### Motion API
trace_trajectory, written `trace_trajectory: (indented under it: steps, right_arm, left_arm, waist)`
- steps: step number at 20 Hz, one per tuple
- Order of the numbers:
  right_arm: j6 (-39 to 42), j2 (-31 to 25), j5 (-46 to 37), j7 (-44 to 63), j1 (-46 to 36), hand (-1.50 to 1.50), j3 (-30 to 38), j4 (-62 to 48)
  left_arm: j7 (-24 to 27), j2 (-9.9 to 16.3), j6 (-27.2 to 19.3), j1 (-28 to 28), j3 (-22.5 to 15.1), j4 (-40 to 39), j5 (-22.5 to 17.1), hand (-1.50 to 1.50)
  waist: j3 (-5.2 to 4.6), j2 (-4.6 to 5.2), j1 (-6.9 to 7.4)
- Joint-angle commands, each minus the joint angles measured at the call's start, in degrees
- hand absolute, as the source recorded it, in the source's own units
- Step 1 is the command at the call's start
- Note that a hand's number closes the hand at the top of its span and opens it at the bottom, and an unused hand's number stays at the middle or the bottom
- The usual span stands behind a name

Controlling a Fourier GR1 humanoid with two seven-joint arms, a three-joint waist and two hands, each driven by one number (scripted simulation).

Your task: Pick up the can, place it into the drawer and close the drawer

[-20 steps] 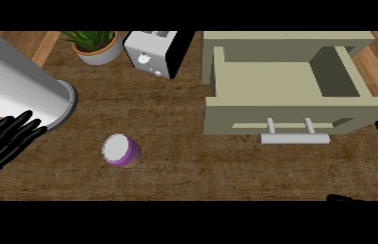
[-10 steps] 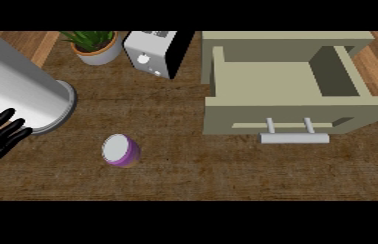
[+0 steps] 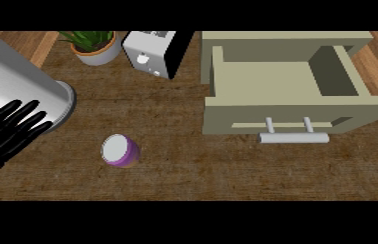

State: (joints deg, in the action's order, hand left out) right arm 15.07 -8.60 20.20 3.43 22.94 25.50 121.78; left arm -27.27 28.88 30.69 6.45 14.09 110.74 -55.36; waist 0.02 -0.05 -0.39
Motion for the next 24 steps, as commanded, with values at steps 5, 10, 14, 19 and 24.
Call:
trace_trajectory:
  steps: [5,10,14,19,24]
  right_arm:
    - [2.64,2.21,-0.64,-0.92,0.35,-1.5,1.15,0.0]
    - [4.57,-0.22,4.22,2.7,0.3,-1.5,6.31,1.55]
    - [6.13,3.49,0.61,1.69,1.54,-1.5,5.11,2.23]
    - [9.04,2.85,4.0,0.32,1.64,-1.5,8.92,-0.17]
    - [8.74,4.5,4.26,4.15,1.62,-1.5,8.45,4.01]
  left_arm:
    - [-0.12,-7.14,-1.05,-6.33,-6.16,-7.94,10.14,-1.5]
    - [3.42,-11.9,0.15,-3.93,-7.84,-7.63,17.56,-1.5]
    - [4.21,-13.42,0.32,-2.91,-8.32,-7.76,21.26,-1.5]
    - [11.11,-15.96,2.99,-0.26,-9.29,-10.58,28.43,-1.5]
    - [18.93,-19.19,1.53,-4.76,-9.44,-21.52,37.31,-1.5]
  waist:
    - [-0.04,0.09,-0.35]
    - [-0.04,0.03,0.03]
    - [-0.03,0.01,0.2]
    - [-0.03,-0.04,0.29]
    - [-0.05,0.03,0.07]
